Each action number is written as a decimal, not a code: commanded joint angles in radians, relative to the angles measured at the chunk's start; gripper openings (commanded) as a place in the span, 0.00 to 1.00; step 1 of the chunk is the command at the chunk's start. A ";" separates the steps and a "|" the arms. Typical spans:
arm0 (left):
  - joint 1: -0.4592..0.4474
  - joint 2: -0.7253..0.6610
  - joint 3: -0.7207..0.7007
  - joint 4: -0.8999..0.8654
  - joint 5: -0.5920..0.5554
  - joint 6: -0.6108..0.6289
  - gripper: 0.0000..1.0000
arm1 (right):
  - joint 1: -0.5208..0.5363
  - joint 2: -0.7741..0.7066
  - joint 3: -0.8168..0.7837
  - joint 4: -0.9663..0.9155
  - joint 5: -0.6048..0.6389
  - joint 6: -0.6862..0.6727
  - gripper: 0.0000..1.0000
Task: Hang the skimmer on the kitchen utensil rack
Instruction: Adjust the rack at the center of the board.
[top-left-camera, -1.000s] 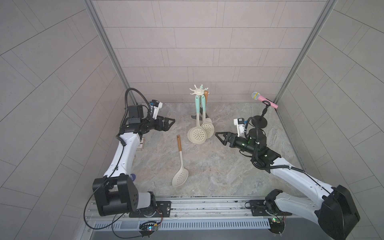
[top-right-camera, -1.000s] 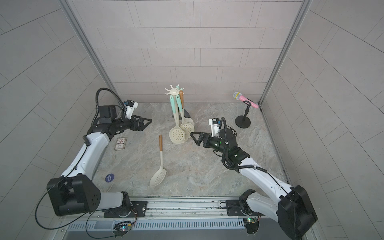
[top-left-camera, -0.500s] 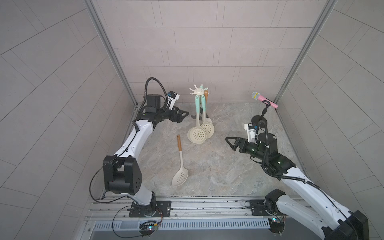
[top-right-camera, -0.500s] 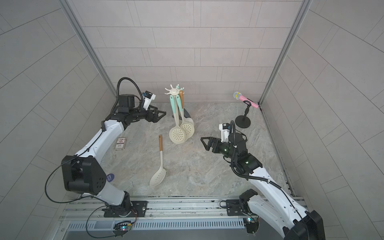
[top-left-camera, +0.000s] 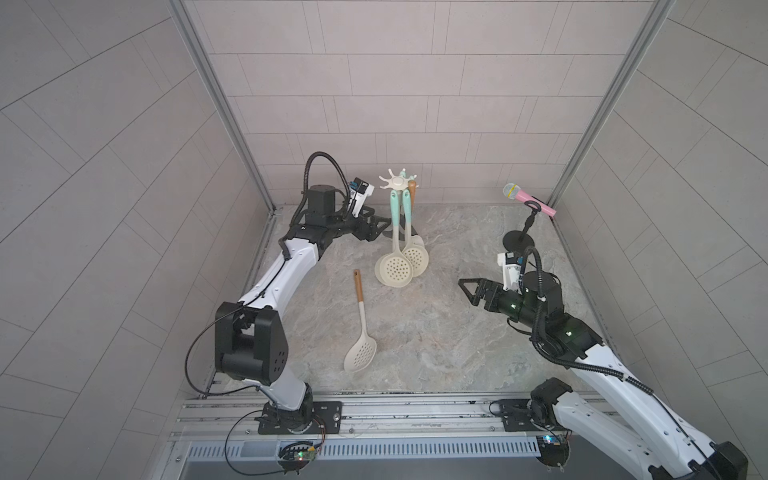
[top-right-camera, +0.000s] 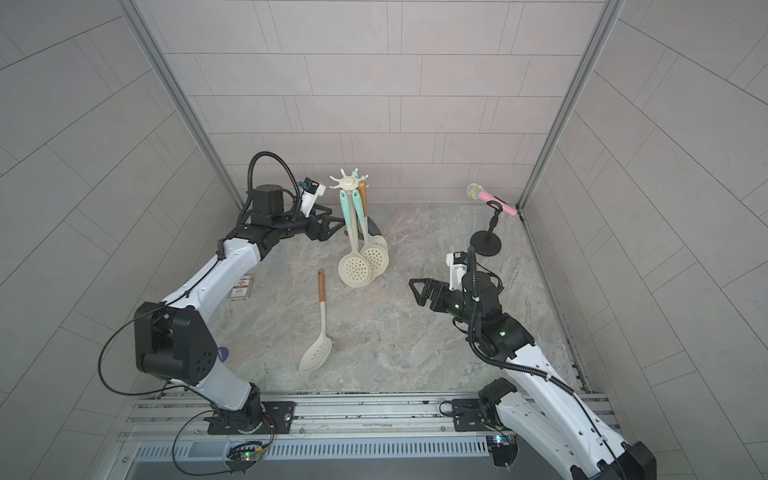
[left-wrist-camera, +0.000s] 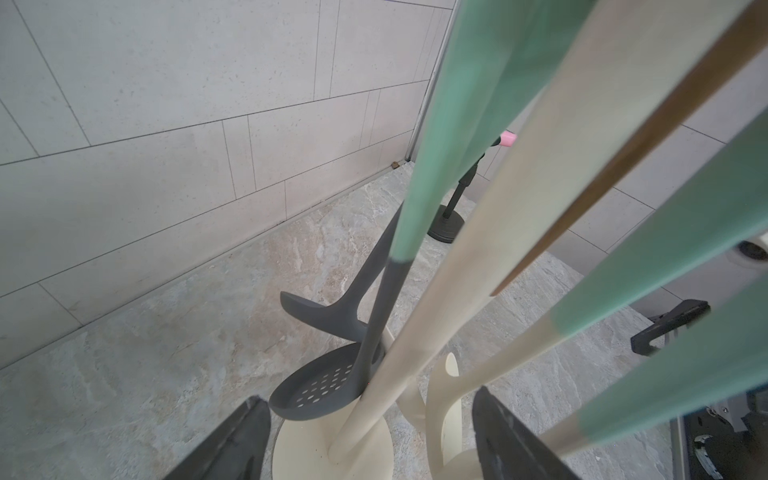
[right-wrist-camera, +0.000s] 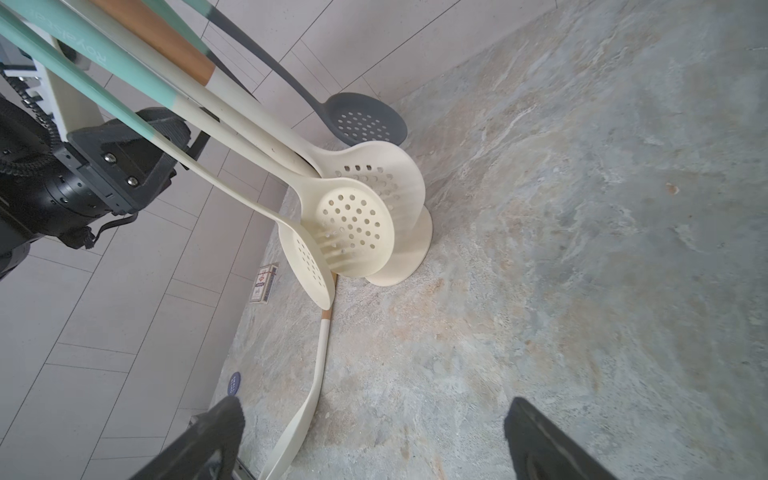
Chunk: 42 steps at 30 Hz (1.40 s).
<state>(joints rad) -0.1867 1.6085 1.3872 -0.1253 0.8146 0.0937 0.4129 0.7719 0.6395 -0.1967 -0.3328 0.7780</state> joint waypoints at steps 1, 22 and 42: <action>-0.016 -0.009 0.001 0.059 0.014 -0.010 0.79 | -0.003 -0.008 0.022 -0.026 0.031 -0.008 0.99; -0.106 0.054 0.039 0.142 0.025 -0.048 0.61 | -0.003 -0.035 -0.004 -0.049 0.083 0.015 1.00; -0.113 0.045 -0.001 0.214 -0.039 -0.090 0.18 | -0.003 -0.022 -0.002 -0.045 0.083 0.014 1.00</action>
<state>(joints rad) -0.2901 1.6634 1.3956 0.0166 0.7620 0.0509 0.4114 0.7616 0.6392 -0.2375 -0.2657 0.7864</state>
